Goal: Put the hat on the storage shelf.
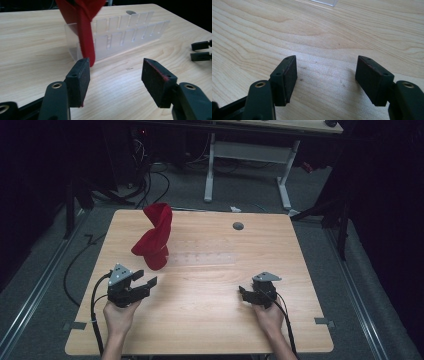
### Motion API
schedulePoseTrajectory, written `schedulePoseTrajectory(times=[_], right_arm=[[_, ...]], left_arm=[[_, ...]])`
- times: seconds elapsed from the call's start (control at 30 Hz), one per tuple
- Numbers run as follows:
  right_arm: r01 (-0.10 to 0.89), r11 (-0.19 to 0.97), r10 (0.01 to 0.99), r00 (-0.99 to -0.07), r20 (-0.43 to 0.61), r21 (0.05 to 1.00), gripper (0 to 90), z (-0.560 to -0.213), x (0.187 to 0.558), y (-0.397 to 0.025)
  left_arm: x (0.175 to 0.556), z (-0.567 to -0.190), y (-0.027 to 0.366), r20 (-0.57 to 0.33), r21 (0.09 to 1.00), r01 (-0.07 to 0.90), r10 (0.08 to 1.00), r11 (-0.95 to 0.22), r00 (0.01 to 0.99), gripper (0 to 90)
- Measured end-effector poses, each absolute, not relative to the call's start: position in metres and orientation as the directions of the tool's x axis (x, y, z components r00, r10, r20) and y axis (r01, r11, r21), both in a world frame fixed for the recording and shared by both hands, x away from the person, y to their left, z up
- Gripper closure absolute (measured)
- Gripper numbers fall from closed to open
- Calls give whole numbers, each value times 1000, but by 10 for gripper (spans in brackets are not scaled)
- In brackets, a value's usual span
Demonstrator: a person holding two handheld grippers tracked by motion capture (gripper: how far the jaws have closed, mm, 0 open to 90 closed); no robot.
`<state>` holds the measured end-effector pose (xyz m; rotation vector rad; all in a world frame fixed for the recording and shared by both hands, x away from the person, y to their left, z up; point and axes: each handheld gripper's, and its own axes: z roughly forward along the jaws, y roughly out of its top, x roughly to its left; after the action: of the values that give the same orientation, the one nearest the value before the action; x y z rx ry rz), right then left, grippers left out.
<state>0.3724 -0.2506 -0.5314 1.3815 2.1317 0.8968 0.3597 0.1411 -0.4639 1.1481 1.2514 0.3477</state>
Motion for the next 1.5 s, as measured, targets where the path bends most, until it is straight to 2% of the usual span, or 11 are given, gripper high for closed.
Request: schedulePoseTrajectory(times=[0.9,1.5], right_arm=[[627,290,915,-403,-17,723,342,-531,372,-250],[627,290,915,-404,-17,723,342,-531,372,-250]], left_arm=[[350,-485,102,-548,822,425,733,381,403,383],[360,-506,82,-530,821,460,751,338,393,381]])
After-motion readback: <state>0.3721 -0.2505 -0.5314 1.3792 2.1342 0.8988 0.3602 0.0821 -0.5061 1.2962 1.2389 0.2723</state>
